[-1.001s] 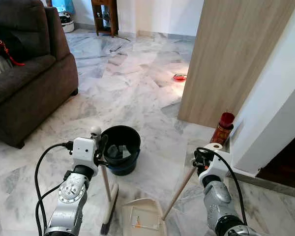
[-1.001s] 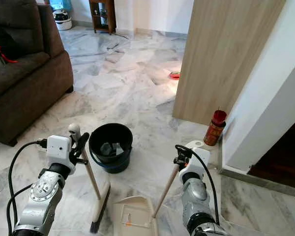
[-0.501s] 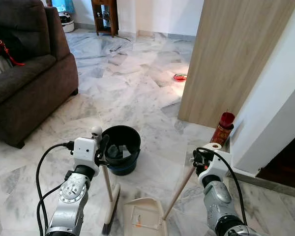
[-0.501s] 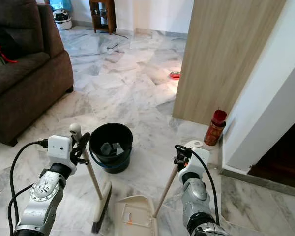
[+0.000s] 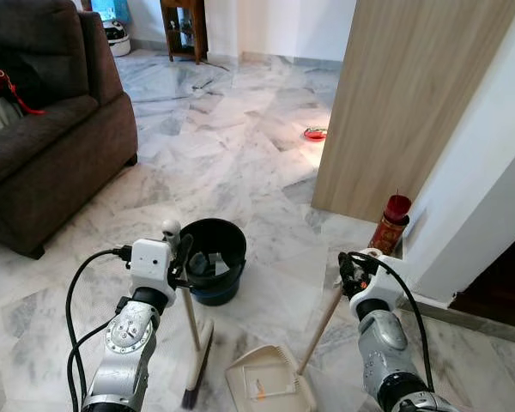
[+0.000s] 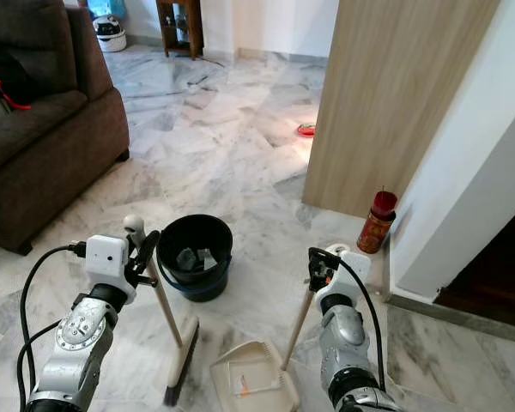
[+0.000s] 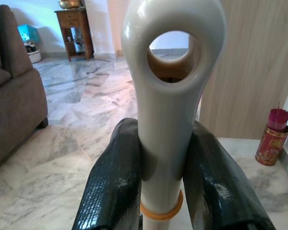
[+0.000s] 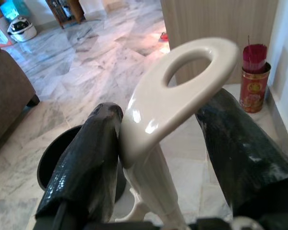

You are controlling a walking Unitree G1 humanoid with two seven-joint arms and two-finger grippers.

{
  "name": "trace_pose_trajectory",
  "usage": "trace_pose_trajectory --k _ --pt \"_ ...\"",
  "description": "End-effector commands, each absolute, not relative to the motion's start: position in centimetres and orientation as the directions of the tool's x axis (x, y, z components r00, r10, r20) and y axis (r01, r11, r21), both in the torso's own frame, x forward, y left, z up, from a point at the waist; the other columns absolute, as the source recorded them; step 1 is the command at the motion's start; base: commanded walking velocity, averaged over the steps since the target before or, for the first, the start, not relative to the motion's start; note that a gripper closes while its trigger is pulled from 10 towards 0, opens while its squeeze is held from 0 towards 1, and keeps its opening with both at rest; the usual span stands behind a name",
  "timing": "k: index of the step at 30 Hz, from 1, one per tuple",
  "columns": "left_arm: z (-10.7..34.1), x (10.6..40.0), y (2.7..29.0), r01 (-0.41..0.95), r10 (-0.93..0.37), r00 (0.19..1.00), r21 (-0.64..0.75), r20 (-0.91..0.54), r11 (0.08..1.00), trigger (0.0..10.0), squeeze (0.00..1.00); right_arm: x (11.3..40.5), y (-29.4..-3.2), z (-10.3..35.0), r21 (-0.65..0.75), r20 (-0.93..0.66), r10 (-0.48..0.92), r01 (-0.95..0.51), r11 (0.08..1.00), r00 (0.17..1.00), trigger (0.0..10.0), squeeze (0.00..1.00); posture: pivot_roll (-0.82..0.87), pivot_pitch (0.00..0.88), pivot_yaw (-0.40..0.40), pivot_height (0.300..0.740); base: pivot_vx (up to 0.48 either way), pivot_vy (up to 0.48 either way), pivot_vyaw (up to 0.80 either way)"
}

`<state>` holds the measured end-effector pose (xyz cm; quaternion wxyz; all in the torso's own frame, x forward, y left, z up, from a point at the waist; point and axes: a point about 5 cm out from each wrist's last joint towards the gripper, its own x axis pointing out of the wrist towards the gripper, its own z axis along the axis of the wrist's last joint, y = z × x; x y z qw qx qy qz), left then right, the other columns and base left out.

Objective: Sweep floor

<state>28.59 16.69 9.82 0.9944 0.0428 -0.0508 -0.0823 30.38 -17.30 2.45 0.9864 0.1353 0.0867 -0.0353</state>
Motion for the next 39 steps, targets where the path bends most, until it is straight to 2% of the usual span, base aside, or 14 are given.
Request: trace_pose_trajectory --k 1,2,3,4,12,29,35,39 --pt "10.9 29.1 16.5 0.167 -0.178 0.975 0.092 0.132 0.982 10.0 0.00 30.3 -17.6 2.8 0.244 -0.151 -0.054 0.090 0.965 0.987 10.0 0.64 0.07 0.000 -0.009 0.740 0.000 0.000 0.00" --pt "10.9 29.1 16.5 0.167 -0.178 0.975 0.092 0.132 0.982 10.0 0.00 30.3 -17.6 2.8 0.244 -0.151 -0.054 0.090 0.965 0.987 10.0 0.64 0.07 0.000 -0.009 0.740 0.000 0.000 0.00" --pt "10.9 29.1 16.5 0.167 -0.178 0.975 0.092 0.132 0.982 10.0 0.00 30.3 -17.6 2.9 0.242 -0.147 -0.054 0.089 0.966 0.988 10.0 0.15 0.07 0.000 -0.009 0.740 0.000 0.000 0.00" --pt "10.9 29.1 16.5 0.168 -0.179 0.975 0.092 0.132 0.981 10.0 0.00 30.5 -17.4 3.1 0.236 -0.137 -0.050 0.082 0.968 0.989 10.0 0.00 0.08 0.000 -0.010 0.740 0.000 0.000 0.00" --pt "10.8 29.1 16.4 0.173 -0.184 0.974 0.090 0.129 0.981 10.0 0.00 30.7 -16.8 3.5 0.214 -0.118 -0.010 0.035 0.976 0.993 10.0 0.00 0.08 0.000 -0.011 0.740 0.000 0.000 0.00" --pt "10.6 28.8 16.3 0.173 -0.186 0.975 0.110 0.119 0.979 10.0 0.00 30.8 -17.4 3.8 0.142 -0.123 0.059 -0.041 0.989 0.991 10.0 0.00 0.08 0.000 -0.010 0.740 0.000 0.000 0.00" --pt "10.5 28.8 16.4 0.170 -0.183 0.976 0.112 0.118 0.979 10.0 0.00 30.6 -17.2 3.6 0.147 -0.123 0.089 -0.071 0.987 0.988 10.0 0.00 0.08 0.000 -0.010 0.740 0.000 -0.297 0.80" --pt "10.5 28.8 16.3 0.174 -0.187 0.975 0.110 0.117 0.978 10.0 0.00 30.6 -17.5 3.4 0.168 -0.138 0.077 -0.053 0.984 0.987 10.0 0.00 0.08 0.000 -0.008 0.740 0.000 -0.205 0.11"
